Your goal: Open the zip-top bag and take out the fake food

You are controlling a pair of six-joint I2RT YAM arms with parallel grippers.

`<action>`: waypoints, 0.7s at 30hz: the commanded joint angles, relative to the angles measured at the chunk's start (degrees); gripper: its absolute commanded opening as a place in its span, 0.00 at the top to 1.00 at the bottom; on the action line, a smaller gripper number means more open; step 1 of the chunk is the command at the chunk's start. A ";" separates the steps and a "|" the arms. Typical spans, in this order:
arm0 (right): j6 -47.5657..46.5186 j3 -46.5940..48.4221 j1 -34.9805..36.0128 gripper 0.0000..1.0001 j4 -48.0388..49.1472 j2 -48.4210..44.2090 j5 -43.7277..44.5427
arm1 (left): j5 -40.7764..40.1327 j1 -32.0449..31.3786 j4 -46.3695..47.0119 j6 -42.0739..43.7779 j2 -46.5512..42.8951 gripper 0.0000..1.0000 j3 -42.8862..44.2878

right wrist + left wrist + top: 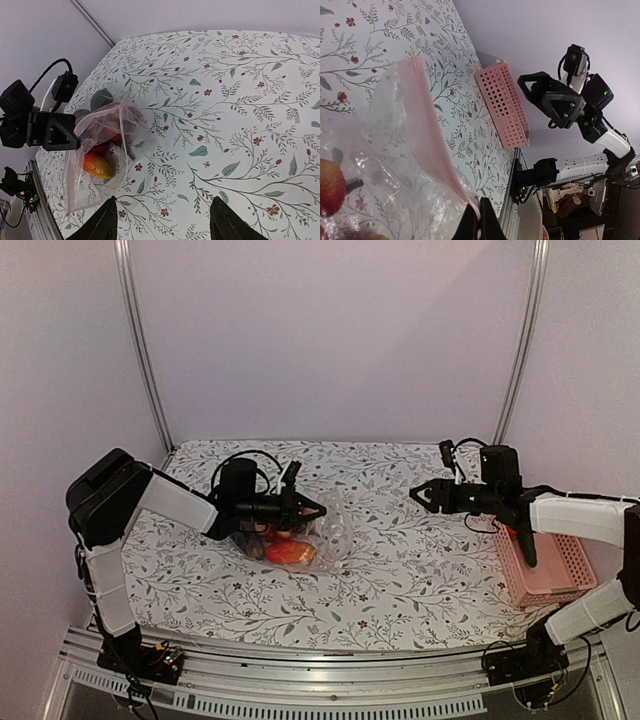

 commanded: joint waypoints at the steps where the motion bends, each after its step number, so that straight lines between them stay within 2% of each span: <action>1: -0.65 5.17 8.33 0.40 4.57 6.31 -1.79 | -0.22 -0.61 -0.85 1.43 -2.52 1.00 -0.55; 10: -6.30 13.55 18.92 0.50 9.22 21.40 -0.95 | 0.36 -1.03 0.59 1.46 -4.23 1.00 -3.23; 21: -19.71 13.65 27.60 0.56 17.74 29.16 4.17 | 3.01 -1.06 2.32 0.58 -6.45 1.00 -5.68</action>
